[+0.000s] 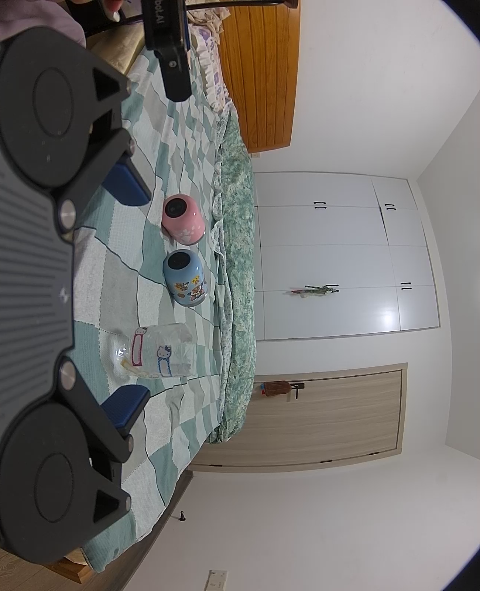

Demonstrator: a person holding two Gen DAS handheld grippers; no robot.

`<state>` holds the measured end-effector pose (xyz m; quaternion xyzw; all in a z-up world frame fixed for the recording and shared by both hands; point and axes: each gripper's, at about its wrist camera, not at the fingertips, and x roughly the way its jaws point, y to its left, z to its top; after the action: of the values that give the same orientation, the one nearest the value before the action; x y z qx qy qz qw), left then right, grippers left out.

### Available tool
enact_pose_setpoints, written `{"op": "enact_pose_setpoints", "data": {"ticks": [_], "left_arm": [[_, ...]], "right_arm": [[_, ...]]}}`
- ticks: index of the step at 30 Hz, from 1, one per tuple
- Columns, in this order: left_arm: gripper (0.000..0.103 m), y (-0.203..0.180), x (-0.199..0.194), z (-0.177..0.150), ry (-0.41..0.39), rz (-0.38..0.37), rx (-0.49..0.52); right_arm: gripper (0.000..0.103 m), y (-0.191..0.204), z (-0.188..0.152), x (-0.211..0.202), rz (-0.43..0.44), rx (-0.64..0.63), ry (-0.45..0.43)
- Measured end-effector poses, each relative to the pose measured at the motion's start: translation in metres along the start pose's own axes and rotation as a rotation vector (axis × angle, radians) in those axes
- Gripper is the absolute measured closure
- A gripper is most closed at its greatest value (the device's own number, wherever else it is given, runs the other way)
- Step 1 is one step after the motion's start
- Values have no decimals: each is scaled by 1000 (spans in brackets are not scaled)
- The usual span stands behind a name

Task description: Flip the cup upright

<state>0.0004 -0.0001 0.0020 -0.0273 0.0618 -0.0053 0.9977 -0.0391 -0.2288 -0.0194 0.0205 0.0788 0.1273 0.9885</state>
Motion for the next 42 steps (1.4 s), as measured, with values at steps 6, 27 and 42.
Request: {"op": "enact_pose_setpoints", "data": {"ticks": [6,27,42], "left_arm": [[0,0,0,0,0,-1,-1],[0,-1,17,17,11,-11,23],[0,17,180,100,243,-91,195]], "right_arm": [[0,0,0,0,0,0,0],[0,1,7,19,18,-9,1],[0,14,63,161,-9,-60,61]]}}
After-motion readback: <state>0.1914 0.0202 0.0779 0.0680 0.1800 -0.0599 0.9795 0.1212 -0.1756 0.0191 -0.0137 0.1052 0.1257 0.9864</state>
